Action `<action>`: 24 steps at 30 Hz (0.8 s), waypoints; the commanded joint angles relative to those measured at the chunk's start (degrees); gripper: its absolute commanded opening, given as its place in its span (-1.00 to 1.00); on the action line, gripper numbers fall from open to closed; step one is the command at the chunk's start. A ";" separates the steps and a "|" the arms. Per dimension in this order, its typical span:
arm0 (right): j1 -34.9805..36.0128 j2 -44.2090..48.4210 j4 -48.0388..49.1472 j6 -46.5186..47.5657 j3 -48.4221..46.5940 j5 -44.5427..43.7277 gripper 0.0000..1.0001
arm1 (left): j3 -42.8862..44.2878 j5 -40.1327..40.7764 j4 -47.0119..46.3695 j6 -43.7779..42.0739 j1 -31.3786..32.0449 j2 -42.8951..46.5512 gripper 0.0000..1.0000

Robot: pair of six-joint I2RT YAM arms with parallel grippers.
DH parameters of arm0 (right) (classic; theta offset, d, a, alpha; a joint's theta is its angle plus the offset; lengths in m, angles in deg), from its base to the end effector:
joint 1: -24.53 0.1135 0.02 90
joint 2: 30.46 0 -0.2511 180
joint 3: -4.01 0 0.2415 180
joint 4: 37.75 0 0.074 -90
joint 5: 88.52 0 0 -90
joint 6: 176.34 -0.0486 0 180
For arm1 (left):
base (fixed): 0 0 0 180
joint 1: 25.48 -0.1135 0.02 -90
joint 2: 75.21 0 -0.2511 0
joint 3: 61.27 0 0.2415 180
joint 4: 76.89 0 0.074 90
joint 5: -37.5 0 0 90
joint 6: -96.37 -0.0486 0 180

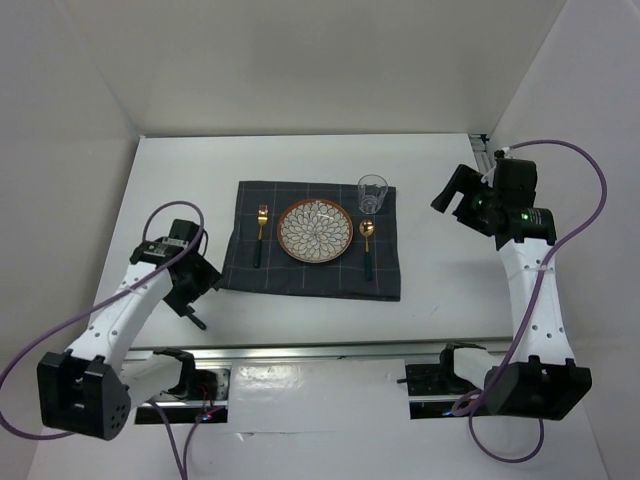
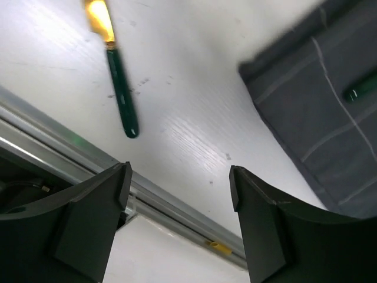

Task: Set the dinner table for one person

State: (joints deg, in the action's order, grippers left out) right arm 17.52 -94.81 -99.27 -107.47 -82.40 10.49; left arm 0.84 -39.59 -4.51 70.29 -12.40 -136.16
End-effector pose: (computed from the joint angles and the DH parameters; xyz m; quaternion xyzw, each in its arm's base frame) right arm 0.2285 -0.0204 0.3530 0.1866 0.8826 0.1228 0.4136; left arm 0.1764 -0.0298 0.2230 -0.4374 0.8776 -0.0141 0.1959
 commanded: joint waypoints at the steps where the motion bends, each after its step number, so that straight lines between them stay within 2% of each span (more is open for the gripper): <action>1: 0.24 1.08 2.30 0.73 0.40 2.41 0.91 | 0.52 -2.70 -1.48 -4.94 -6.91 -3.29 0.69; 4: 0.24 1.08 2.31 0.73 0.40 3.64 0.91 | -0.60 -5.07 -2.97 -5.47 -10.61 -7.59 0.61; 5: 0.24 1.08 2.31 0.73 0.40 3.64 0.91 | -1.22 -6.30 -2.98 -6.69 -14.19 -8.48 0.61; 11: 0.24 1.08 2.31 0.73 0.40 3.64 0.91 | -4.39 -9.13 -7.37 -8.20 -20.01 -9.71 0.58; 17: 0.24 0.02 2.31 0.73 0.40 4.26 0.91 | -7.11 -11.24 -9.83 -8.20 -23.97 -12.51 0.60; 24: 0.24 -0.51 2.31 0.73 -0.65 4.26 0.91 | -7.12 -8.78 -9.83 -7.58 -25.65 -13.58 0.58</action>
State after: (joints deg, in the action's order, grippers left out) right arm 17.52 -95.12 -98.94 -107.47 -81.99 14.23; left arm -6.31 -49.03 -13.95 63.28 -37.47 -149.98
